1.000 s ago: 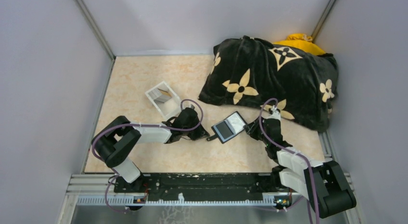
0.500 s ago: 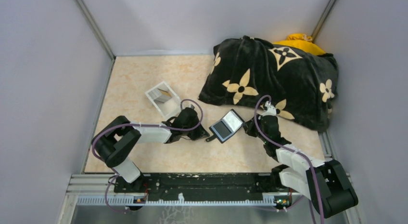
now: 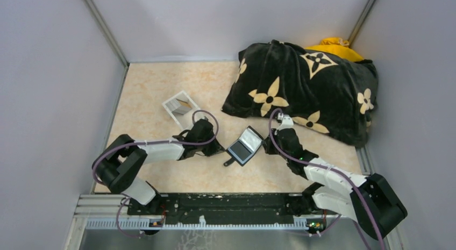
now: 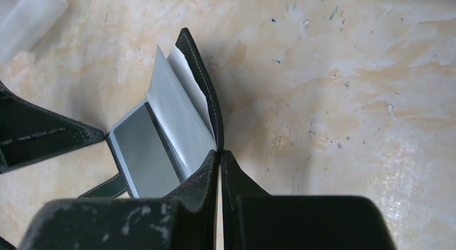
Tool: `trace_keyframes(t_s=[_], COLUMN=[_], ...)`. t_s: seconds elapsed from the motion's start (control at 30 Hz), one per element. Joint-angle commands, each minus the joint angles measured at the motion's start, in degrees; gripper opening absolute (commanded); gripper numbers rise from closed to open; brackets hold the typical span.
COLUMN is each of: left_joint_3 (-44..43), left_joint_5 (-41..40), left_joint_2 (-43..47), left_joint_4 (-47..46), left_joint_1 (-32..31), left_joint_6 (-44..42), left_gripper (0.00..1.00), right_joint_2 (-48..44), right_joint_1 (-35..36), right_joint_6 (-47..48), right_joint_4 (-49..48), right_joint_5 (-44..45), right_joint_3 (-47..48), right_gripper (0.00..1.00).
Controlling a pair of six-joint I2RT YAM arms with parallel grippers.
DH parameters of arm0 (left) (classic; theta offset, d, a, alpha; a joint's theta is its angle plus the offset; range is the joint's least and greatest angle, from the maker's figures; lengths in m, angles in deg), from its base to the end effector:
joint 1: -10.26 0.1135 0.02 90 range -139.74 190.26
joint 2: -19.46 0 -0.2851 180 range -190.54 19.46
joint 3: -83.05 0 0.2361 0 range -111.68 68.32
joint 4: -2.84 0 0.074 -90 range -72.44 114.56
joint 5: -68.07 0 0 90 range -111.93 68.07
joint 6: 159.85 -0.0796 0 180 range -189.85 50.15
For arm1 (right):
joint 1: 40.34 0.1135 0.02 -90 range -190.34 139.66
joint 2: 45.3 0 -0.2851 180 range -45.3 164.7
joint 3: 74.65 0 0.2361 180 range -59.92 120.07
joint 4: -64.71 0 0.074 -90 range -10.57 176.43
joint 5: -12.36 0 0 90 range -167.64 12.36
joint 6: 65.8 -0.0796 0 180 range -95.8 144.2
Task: Put the credit cards into the card holder
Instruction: Close the card holder at the center of the board.
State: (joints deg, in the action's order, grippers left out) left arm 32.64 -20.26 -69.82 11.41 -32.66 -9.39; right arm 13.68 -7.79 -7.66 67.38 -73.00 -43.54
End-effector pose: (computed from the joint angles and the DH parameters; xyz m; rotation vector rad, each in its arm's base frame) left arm 0.2211 -0.2088 0.1373 -0.3796 2.5567 -0.8133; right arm 0.1837 0.1096 0.1695 0.0369 2.1573 0.5826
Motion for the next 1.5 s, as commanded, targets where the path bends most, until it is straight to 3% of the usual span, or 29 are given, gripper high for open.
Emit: trace_keyframes(t_s=[0.0, 0.43, 0.63, 0.9, 1.2, 1.47], left_joint_3=[2.1, 8.4, 8.5, 6.8, 0.7, 0.9], left_joint_5=[-2.8, 1.4, 0.4, 0.1, -7.7, -13.4], left_joint_2=[2.6, 10.2, 12.5, 8.7, 3.2, 5.2], left_joint_4=[5.2, 9.9, 14.4, 12.2, 15.0, 20.3], left_joint_1=[0.7, -0.4, -7.3, -17.5, -18.7, -18.6], left_joint_6=[-2.0, -3.5, -2.3, 3.9, 4.3, 4.6], left_gripper=[0.01, 0.00, 0.00, 0.00, 0.00, 0.00], right_joint_2=[-0.7, 0.1, 0.4, 0.4, -0.3, -0.9], right_joint_1=[4.8, 12.3, 12.9, 14.7, 20.7, 23.6], right_joint_6=[3.2, 3.1, 3.1, 3.0, 2.7, 2.5], right_joint_4=[3.4, 6.6, 6.4, 7.0, 9.7, 11.3], right_joint_5=[6.9, 19.5, 20.7, 21.7, 26.2, 28.8], right_joint_3=[4.2, 5.3, 5.8, 6.3, 7.3, 7.3], right_gripper=[0.00, 0.00, 0.00, 0.00, 0.00, 0.00])
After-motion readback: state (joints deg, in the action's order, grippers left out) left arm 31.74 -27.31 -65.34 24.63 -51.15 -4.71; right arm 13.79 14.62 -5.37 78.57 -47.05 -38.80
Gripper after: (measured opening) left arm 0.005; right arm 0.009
